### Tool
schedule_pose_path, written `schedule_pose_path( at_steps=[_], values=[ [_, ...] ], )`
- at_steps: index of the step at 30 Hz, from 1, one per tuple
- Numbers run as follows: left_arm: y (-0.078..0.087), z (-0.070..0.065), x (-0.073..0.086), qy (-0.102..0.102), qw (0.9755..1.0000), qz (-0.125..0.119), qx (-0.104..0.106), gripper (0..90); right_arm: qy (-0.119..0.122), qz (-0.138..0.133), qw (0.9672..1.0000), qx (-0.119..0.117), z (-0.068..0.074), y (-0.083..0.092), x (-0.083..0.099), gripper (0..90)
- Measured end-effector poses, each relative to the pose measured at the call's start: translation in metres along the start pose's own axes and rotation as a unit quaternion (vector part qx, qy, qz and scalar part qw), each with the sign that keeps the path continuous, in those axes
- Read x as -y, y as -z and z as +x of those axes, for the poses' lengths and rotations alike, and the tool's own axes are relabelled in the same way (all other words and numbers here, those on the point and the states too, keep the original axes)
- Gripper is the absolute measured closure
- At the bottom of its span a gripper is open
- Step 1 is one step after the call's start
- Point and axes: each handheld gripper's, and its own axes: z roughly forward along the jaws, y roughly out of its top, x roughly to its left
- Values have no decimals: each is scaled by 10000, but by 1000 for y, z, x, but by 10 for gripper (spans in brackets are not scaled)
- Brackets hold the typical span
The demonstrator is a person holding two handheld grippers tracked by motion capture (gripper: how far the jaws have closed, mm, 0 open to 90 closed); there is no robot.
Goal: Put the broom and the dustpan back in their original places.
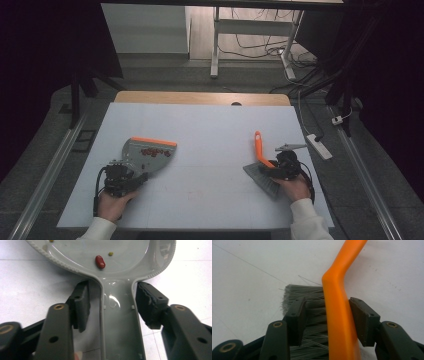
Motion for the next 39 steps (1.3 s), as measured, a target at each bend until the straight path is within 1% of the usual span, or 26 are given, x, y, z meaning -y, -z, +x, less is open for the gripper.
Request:
schedule_pose_path(
  at_steps=[2,4,6,9,12,14,15,16,17,19,20,22,24,26,27,28,29,30,32,33,34,36,37,39],
  values=[
    [2,0,0,-29,10000,-21,-17,408,44,32,9999,91,1,-1,0,457],
    [4,1,1,-61,10000,-49,-46,385,148,7,9995,269,1,0,0,459],
    [6,2,1,-77,9999,-81,-51,380,113,-76,9996,237,1,2,-1,465],
    [12,4,2,-133,9998,-139,-91,374,116,-163,9994,286,1,4,-1,463],
    [18,4,2,-261,9993,-229,-158,365,124,-287,9991,276,2,8,-1,466],
    [22,3,2,-364,9987,-305,-182,365,144,-367,9990,215,4,10,-1,467],
    [24,3,1,-475,9981,-346,-185,366,167,-356,9990,198,5,11,0,468],
    [26,2,1,-536,9977,-374,-181,369,226,-428,9987,186,6,12,0,470],
    [27,1,1,-648,9969,-405,-160,372,264,-454,9985,174,7,12,0,471],
    [29,0,0,-796,9957,-459,-107,373,375,-526,9978,129,9,15,1,472],
    [30,-1,0,-903,9947,-493,-46,374,411,-549,9976,114,11,15,1,474],
    [32,-3,-1,-1040,9930,-551,32,377,562,-595,9966,56,14,17,1,481],
    [33,-6,-2,-1188,9914,-528,126,378,698,-621,9956,45,18,17,2,484],
    [33,-11,-3,-1398,9886,-501,230,383,861,-656,9941,23,22,17,3,485],
    [33,-13,-4,-1517,9868,-471,329,384,927,-673,9934,-4,24,17,3,485],
    [32,-15,-4,-1578,9857,-453,377,384,1006,-701,9925,-30,27,18,4,485],
    [30,-17,-5,-1678,9839,-418,444,384,1056,-703,9919,-43,28,18,4,485],
    [29,-18,-6,-1731,9828,-401,493,384,1126,-714,9910,-81,30,18,5,485],
    [24,-21,-8,-1860,9799,-388,603,384,1207,-746,9898,-144,34,18,6,485],
    [22,-21,-9,-1889,9792,-369,644,384,1241,-773,9891,-179,35,18,6,485],
    [20,-22,-11,-1950,9775,-368,709,384,1259,-786,9887,-208,36,18,6,485],
    [17,-23,-14,-2036,9752,-379,774,385,1305,-818,9878,-237,39,18,8,485],
    [15,-23,-15,-2094,9737,-367,820,385,1340,-828,9872,-262,40,18,9,485],
    [12,-24,-15,-2150,9721,-325,883,385,1386,-833,9864,-285,41,17,10,485]
  ],
)
